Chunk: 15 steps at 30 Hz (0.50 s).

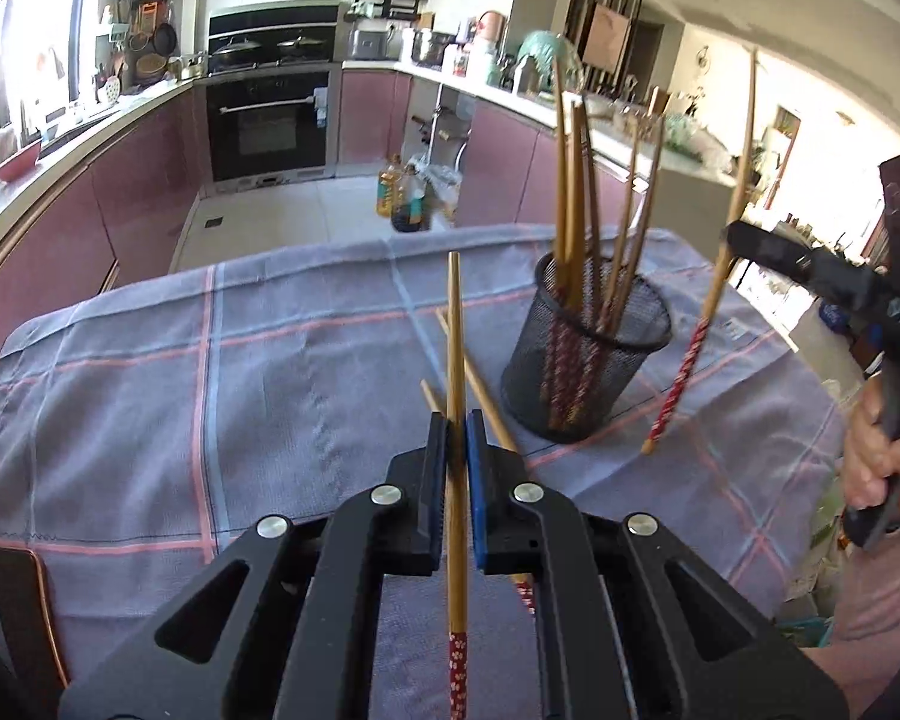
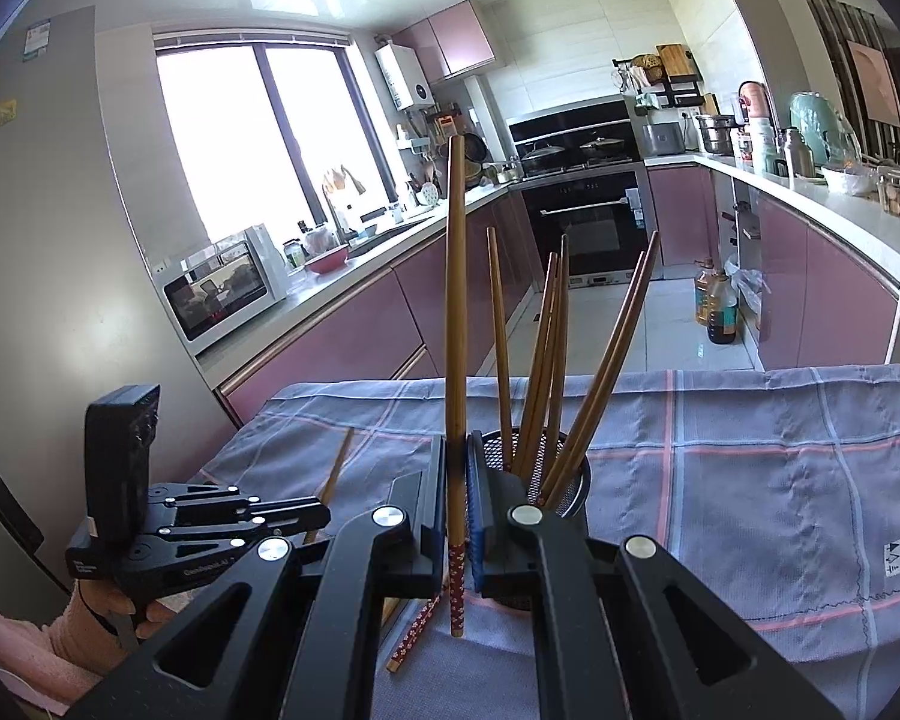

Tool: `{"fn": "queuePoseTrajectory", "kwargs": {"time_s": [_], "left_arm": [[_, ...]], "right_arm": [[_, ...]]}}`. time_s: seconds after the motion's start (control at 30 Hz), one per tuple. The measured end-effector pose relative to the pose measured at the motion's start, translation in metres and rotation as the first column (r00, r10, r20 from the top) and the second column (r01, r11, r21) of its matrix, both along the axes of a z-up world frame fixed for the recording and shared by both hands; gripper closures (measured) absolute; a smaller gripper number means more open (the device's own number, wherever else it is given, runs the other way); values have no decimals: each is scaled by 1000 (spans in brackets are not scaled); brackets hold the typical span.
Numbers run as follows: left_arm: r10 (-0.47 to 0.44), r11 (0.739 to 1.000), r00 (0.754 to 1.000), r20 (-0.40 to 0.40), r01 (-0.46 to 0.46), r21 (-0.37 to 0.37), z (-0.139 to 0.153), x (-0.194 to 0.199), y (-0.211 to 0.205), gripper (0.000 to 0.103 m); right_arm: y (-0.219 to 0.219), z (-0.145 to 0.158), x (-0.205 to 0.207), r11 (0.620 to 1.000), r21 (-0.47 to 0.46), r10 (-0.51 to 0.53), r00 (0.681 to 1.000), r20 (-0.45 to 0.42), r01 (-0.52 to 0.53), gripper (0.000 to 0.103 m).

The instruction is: Organize utensils

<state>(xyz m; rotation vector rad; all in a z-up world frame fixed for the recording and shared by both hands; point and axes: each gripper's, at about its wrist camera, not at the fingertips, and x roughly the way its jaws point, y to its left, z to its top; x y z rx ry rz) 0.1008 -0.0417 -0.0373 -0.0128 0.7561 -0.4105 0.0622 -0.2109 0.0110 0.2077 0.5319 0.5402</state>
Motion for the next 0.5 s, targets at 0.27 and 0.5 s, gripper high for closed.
{"fn": "queuePoseTrajectory", "kwargs": {"time_s": [0.27, 0.5], "left_arm": [[-44, 997, 997, 61, 48, -67, 33, -20, 2, 96], [-53, 993, 993, 108, 64, -99, 57, -30, 4, 96]], "right_arm": [[0, 3, -3, 1000, 5, 3, 1000, 10, -4, 97], [-1, 10, -5, 1000, 7, 8, 999, 31, -8, 97]]}}
